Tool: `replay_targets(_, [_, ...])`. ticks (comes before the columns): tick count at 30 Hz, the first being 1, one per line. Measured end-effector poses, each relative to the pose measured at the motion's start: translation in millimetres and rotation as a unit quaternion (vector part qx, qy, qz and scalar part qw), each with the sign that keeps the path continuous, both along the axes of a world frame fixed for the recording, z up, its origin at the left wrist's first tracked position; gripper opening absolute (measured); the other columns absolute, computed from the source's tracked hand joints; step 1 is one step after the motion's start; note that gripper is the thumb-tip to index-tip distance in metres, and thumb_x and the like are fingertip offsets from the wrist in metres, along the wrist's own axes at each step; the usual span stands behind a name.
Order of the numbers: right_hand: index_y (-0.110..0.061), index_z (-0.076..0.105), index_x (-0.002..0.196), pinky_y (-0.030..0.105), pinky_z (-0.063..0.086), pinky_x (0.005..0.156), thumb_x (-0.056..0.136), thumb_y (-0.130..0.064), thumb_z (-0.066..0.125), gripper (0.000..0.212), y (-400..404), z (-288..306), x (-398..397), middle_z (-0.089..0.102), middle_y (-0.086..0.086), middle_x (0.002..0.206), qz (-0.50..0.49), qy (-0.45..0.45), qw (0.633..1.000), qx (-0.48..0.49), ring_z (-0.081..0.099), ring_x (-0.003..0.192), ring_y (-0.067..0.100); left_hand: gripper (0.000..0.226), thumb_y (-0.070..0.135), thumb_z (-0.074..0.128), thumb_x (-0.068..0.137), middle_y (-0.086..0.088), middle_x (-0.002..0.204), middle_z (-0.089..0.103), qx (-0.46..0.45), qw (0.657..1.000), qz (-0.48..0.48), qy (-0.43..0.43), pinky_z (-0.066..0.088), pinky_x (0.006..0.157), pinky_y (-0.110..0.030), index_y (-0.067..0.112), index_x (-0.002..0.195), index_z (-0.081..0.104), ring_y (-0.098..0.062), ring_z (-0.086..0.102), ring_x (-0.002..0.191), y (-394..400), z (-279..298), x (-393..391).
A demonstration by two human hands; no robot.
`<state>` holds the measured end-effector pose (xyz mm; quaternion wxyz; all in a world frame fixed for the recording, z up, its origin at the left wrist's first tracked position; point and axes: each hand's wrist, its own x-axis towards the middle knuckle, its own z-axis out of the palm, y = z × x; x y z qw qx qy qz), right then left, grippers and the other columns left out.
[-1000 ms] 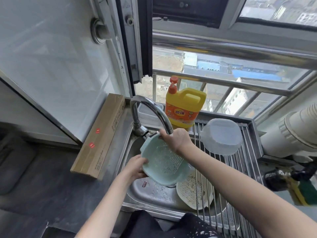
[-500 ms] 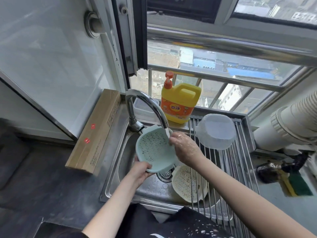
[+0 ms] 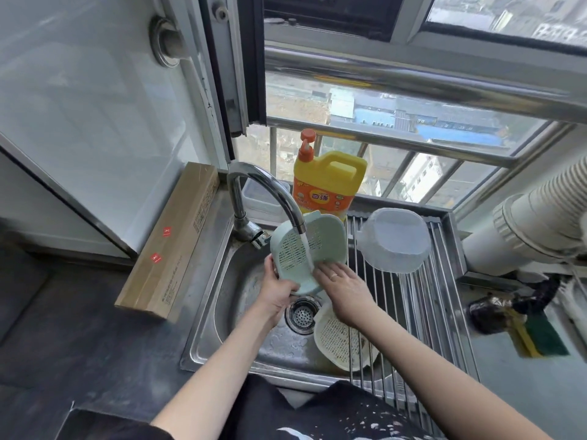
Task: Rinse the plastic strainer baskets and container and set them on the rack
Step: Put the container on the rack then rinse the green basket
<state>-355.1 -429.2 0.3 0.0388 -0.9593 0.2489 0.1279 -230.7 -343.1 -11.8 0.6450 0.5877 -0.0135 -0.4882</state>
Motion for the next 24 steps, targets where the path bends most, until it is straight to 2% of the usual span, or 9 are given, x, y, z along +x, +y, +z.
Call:
replay_targets(2, [-0.014, 0.009, 0.152, 0.038, -0.013, 0.115, 0.088, -0.016, 0.052, 0.077, 11.6, -2.8, 8.1, 0.011, 0.006, 0.16, -0.029, -0.006, 1.0, 0.0, 0.004, 0.148, 0.024, 0.067, -0.031, 0.035, 0.075, -0.006, 0.101, 0.056, -0.015, 1.0, -0.003, 0.026, 0.055, 0.054, -0.035, 0.025, 0.111, 0.038, -0.029, 0.054, 0.096, -5.7, 1.2, -1.5])
replay_targets(5, [-0.016, 0.013, 0.153, 0.035, 0.0, 0.118, 0.088, -0.02, 0.051, 0.076, 17.7, -2.7, 10.3, 0.017, 0.005, 0.159, 0.021, -0.024, 0.998, 0.049, 0.016, 0.146, 0.024, 0.071, -0.032, 0.032, 0.076, -0.013, 0.098, 0.061, -0.029, 0.997, -0.013, 0.071, 0.056, 0.054, -0.034, 0.027, 0.114, 0.041, -0.027, 0.06, 0.084, -7.3, 0.0, 0.7])
replay_targets(8, [-0.019, 0.023, 0.151, 0.037, 0.007, 0.117, 0.089, -0.016, 0.052, 0.068, -3.0, 1.9, 1.5, 0.034, 0.003, 0.153, 0.029, -0.026, 0.999, -0.021, 0.027, 0.142, 0.026, 0.062, -0.032, 0.03, 0.079, -0.018, 0.096, 0.06, -0.049, 0.991, -0.005, 0.125, 0.059, 0.056, -0.037, 0.013, 0.119, 0.043, -0.029, 0.06, 0.083, -7.0, -1.0, 1.0])
replay_targets(9, [-0.017, 0.032, 0.148, 0.039, 0.01, 0.116, 0.085, -0.016, 0.059, 0.068, -3.6, 1.8, 1.0, 0.043, 0.005, 0.148, 0.017, -0.037, 0.998, -0.053, 0.033, 0.139, 0.031, 0.054, -0.031, 0.029, 0.08, -0.02, 0.093, 0.061, -0.061, 0.987, 0.002, 0.146, 0.06, 0.055, -0.038, 0.007, 0.114, 0.046, -0.03, 0.062, 0.081, -9.4, -1.0, -0.4])
replay_targets(11, [-0.013, 0.06, 0.127, 0.043, 0.028, 0.106, 0.061, -0.021, 0.083, 0.071, 6.5, 0.1, 7.8, 0.067, 0.009, 0.12, -0.005, -0.043, 0.996, -0.082, 0.057, 0.117, 0.039, 0.041, -0.029, 0.029, 0.082, -0.019, 0.082, 0.066, -0.077, 0.979, 0.021, 0.187, 0.059, 0.053, -0.033, -0.001, 0.102, 0.051, -0.026, 0.068, 0.071, -16.4, -2.2, -0.7])
replay_targets(13, [-0.015, 0.073, 0.106, 0.038, 0.046, 0.091, 0.041, -0.022, 0.091, 0.067, 10.7, -4.8, 11.8, 0.075, 0.004, 0.095, 0.035, -0.067, 0.993, -0.095, 0.07, 0.094, 0.029, 0.033, -0.027, 0.031, 0.083, -0.016, 0.069, 0.07, -0.079, 0.972, 0.032, 0.218, 0.056, 0.05, -0.024, -0.005, 0.093, 0.054, -0.019, 0.069, 0.059, -21.1, -3.5, 0.9])
replay_targets(16, [-0.018, 0.074, 0.101, 0.031, 0.047, 0.09, 0.061, -0.02, 0.071, 0.04, 0.4, 3.0, 4.6, 0.074, -0.001, 0.093, 0.137, -0.129, 0.974, -0.128, 0.07, 0.088, 0.018, 0.019, -0.017, 0.038, 0.085, -0.016, 0.063, 0.069, -0.089, 0.952, 0.049, 0.29, 0.053, 0.043, -0.02, -0.007, 0.092, 0.052, -0.018, 0.067, 0.048, -20.5, -3.9, -1.6])
replay_targets(19, [-0.016, 0.074, 0.099, 0.03, 0.034, 0.097, 0.075, -0.014, 0.042, 0.04, -4.3, 5.7, -4.8, 0.074, 0.0, 0.093, 0.206, -0.153, 0.952, -0.165, 0.069, 0.087, 0.017, 0.016, 0.005, 0.041, 0.098, -0.017, 0.065, 0.071, -0.078, 0.943, 0.074, 0.316, 0.055, 0.045, -0.025, -0.003, 0.098, 0.055, -0.022, 0.07, 0.053, -25.4, -7.9, -8.0])
replay_targets(24, [-0.019, 0.07, 0.09, 0.034, 0.033, 0.092, 0.078, -0.012, 0.039, 0.035, -15.1, 9.6, -11.8, 0.069, -0.004, 0.075, 0.247, -0.207, 0.931, -0.173, 0.065, 0.074, 0.018, 0.028, 0.021, 0.037, 0.1, -0.013, 0.07, 0.072, 0.01, 0.951, -0.09, 0.295, 0.057, 0.048, -0.029, 0.002, 0.11, 0.054, -0.022, 0.07, 0.056, -33.8, -14.7, -2.6])
